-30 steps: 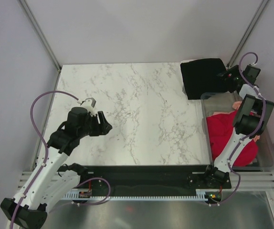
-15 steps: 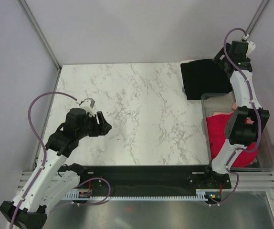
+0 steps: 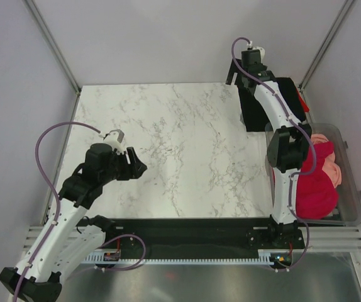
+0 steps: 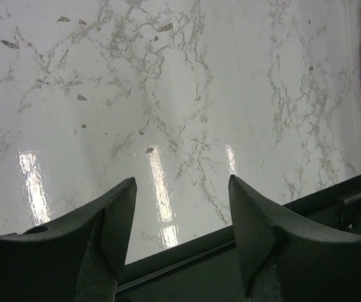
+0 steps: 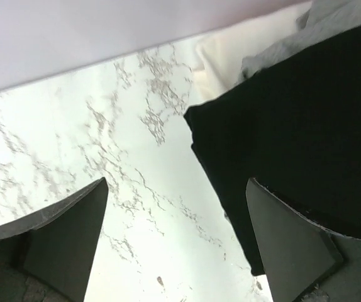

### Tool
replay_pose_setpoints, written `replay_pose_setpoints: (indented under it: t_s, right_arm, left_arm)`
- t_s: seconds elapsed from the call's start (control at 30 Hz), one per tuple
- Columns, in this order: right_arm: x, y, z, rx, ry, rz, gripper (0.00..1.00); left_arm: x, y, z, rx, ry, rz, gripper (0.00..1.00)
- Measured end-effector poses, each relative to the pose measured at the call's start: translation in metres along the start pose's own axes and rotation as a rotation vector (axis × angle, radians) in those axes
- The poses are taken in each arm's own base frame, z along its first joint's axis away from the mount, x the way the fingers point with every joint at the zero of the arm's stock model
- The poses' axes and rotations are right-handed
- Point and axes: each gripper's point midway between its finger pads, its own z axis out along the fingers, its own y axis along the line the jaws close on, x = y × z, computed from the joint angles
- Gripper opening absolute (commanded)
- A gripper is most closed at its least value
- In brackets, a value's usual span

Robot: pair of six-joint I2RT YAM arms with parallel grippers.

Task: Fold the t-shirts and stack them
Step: Neatly place the folded tshirt to the corner

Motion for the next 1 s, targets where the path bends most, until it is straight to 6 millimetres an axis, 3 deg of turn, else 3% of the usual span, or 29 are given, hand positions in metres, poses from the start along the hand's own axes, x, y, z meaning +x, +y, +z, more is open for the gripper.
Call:
replay_pose_setpoints:
  t_s: [0.2, 0.43, 0.63, 0.9, 1.0]
  right_arm:
    - [0.035, -0.008, 0.036, 0.101, 0.073, -0.103, 0.98]
    - [0.044, 0.0, 0.038, 0.196, 0.056, -0.268, 0.96]
    - [0.044, 0.014, 0.039, 0.264, 0.008, -0.37, 0.85]
    - [0.052, -0.003, 0.058, 0.378, -0.004, -0.44, 0.72]
    - [0.048, -0.009, 0.062, 0.404, -0.014, -0.457, 0.6]
  left_arm:
    - [0.0, 0.0, -0.001, 0.002, -0.004, 0.0, 0.67]
    - [-0.001, -0.001, -0.001, 0.003, -0.007, 0.001, 0.68]
    - [-0.001, -0.001, -0.001, 0.004, -0.007, 0.001, 0.67]
    - [0.0, -0.002, -0.002, 0.012, -0.003, 0.001, 0.67]
    - [0.0, -0.003, -0.002, 0.019, 0.0, 0.001, 0.68]
